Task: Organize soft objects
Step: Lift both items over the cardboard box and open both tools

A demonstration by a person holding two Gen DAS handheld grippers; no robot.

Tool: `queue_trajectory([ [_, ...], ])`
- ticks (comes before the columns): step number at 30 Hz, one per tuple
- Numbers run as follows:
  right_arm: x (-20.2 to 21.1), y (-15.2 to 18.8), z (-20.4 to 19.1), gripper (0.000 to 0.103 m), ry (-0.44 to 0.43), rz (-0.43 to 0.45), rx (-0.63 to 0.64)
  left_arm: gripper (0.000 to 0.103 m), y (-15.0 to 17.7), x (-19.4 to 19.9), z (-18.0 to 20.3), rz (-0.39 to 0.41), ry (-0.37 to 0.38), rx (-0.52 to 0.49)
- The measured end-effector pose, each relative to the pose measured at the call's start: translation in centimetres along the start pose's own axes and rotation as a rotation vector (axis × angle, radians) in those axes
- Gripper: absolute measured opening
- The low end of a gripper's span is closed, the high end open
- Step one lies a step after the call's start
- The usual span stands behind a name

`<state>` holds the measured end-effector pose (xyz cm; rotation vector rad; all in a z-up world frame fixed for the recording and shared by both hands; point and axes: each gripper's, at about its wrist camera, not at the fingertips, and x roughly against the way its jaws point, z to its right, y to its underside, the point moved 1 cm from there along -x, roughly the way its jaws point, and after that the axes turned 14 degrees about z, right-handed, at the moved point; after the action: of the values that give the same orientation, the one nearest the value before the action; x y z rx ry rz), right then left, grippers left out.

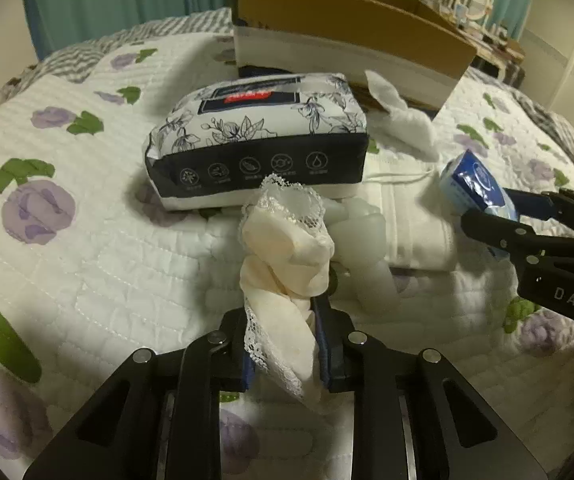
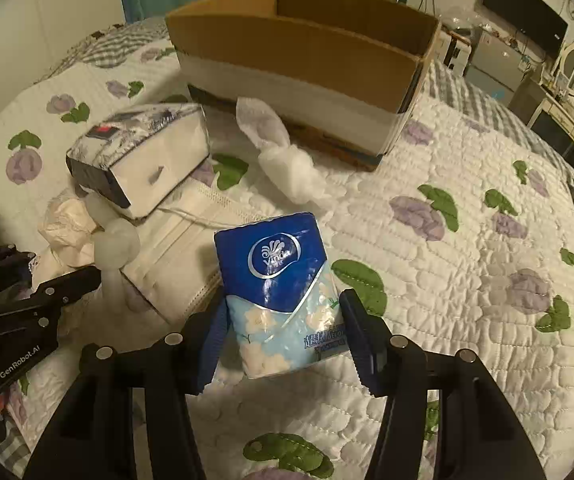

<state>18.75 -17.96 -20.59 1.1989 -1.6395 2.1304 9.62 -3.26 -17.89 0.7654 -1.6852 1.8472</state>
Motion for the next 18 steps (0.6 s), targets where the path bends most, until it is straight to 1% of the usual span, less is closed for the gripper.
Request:
queue_trajectory([
  [6,1.9,-0.7,-0.4,0.054,0.038,0.06,0.01,0.02,-1.3,1.5,-0.3,0.039,0.021,0.015],
  [9,3.5,-1.2,-0.7,0.053,0.042,0.084,0.009,0.02,-2.2,2.8,-0.3,0.084,0.026,0.007],
  [12,5.6,-2.0,-0.8,0.053,0.059,0.11,0.02,0.02,-3.1,4.1,0.0,0.12,0.049,-0.009],
  [16,8.8,-3.8,-1.0,0.053,0.086,0.156,0.045,0.02,-5.0,5.9,0.5,0.18,0.071,-0.041],
  [18,10.6,-5.3,-0.9,0.053,0.098,0.19,0.053,0.02,-6.6,6.8,0.8,0.216,0.083,-0.063],
])
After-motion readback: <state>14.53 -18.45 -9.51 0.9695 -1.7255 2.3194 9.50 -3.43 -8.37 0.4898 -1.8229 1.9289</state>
